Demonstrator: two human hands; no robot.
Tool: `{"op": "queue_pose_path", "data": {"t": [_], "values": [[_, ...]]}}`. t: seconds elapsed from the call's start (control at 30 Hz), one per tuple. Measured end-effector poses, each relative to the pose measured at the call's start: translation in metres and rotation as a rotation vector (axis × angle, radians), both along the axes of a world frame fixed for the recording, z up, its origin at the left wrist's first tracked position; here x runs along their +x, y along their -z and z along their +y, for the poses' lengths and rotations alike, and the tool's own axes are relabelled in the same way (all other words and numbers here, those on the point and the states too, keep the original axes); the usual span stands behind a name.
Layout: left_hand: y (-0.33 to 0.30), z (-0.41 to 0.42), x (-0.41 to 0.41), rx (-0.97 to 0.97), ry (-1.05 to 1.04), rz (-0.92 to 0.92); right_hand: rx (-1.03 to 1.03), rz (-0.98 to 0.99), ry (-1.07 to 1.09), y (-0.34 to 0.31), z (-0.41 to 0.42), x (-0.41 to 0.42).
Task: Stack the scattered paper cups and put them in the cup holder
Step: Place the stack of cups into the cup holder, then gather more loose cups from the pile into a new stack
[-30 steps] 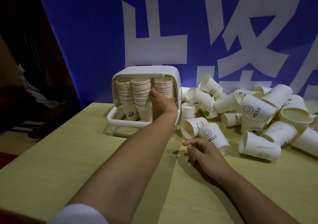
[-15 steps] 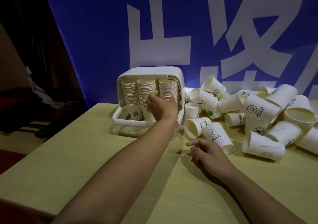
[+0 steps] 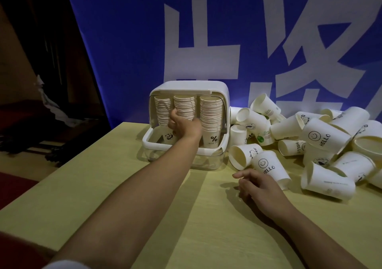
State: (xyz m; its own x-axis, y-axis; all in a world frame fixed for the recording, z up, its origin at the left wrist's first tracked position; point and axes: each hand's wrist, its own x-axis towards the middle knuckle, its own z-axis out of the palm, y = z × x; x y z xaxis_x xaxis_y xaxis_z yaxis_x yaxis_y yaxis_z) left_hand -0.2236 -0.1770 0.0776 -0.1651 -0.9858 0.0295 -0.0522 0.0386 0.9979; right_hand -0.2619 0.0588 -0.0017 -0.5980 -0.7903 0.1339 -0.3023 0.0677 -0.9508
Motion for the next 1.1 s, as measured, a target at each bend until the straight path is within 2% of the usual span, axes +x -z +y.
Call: {"op": "queue_pose_path", "data": {"t": [0.37,0.57,0.63,0.73,0.87,0.93,1.0,1.1], "values": [[-0.003,-0.001,0.006,0.026,0.011,0.040,-0.011,-0.012,-0.011,-0.002,0.001,0.002],[-0.009,0.040,0.032,-0.037,-0.095,0.474,-0.002,0.011,0.009,-0.005,0.005,0.004],[-0.004,0.066,0.036,-0.002,-0.045,0.505,-0.041,0.025,0.058,-0.011,0.010,0.009],[0.013,0.099,0.032,0.022,0.172,0.425,-0.156,0.098,0.150,-0.036,0.021,0.010],[0.029,0.123,0.037,-0.113,0.657,0.120,-0.192,0.188,0.251,-0.070,0.047,-0.010],[0.035,0.128,0.045,-0.172,0.835,0.041,-0.077,0.286,0.308,-0.071,0.058,-0.022],[0.044,0.125,0.053,-0.201,0.928,-0.009,0.061,0.400,0.359,-0.068,0.062,-0.031],[0.049,0.114,0.063,-0.241,1.079,-0.199,0.263,0.623,0.376,-0.063,0.052,-0.041]]}}
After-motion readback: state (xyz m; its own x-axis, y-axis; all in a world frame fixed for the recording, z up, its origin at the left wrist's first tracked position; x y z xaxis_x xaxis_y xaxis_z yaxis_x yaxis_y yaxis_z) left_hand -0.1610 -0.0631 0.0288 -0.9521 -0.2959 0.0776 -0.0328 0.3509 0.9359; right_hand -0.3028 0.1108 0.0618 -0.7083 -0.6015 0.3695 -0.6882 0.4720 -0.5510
